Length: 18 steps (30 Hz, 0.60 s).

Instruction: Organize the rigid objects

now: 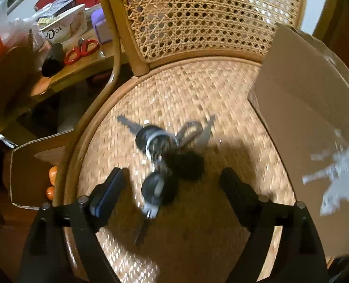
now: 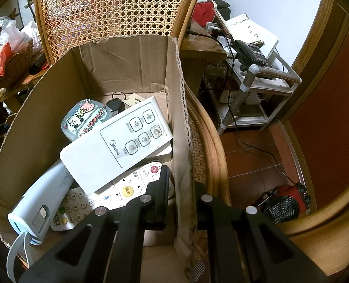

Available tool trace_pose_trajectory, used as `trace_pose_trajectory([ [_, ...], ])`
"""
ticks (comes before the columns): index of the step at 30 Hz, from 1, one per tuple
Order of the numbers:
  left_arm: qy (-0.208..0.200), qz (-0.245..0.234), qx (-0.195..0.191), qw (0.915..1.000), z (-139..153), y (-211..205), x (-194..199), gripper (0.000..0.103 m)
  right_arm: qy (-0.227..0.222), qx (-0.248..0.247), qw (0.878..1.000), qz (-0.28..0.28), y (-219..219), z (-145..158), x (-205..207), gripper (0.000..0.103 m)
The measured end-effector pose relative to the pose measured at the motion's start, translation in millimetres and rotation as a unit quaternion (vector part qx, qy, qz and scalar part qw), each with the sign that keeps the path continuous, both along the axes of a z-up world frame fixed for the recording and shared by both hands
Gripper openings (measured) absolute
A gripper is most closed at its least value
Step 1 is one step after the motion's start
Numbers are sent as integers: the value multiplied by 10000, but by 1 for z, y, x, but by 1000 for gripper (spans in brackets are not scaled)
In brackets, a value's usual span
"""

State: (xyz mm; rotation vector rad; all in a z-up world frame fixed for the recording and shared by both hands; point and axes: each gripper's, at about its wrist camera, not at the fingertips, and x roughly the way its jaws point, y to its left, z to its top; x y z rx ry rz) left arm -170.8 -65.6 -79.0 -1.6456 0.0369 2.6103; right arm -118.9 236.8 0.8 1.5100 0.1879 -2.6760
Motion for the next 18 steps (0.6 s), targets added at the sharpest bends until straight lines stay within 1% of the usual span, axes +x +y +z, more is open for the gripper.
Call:
trace_pose_trajectory([
  [2,0,-37,-5,10000,-4,1,-9,94,0,-1,10000,0,0,0,0,14],
  [5,44,-61,3,10000,-6,4,-13,92,-4,-1,10000,4,0,0,1,14],
  [6,70,-92,13,9999,-6,4,-13,77,-3,0,10000,8,0,0,1,13],
  [7,215,-157,2,9996,-1,6,-9,58,-1,2,10000,8,-1,0,0,13],
  [8,275,-152,-7,9995,1,6,-7,36,-2,3,10000,3,0,0,0,13],
  [10,268,-294,-39,9992,4,10,-3,34,2,4,10000,4,0,0,1,13],
  [13,224,-337,128,9991,10,9,3,34,-1,6,10000,1,0,0,0,14],
  [16,336,-360,166,9986,27,11,14,33,-4,1,10000,-3,0,0,1,14],
  [17,391,-372,175,9984,32,9,16,7,-2,3,10000,-4,0,0,1,14],
  [18,391,-409,142,9983,38,9,17,5,-3,6,10000,-4,0,0,0,14],
])
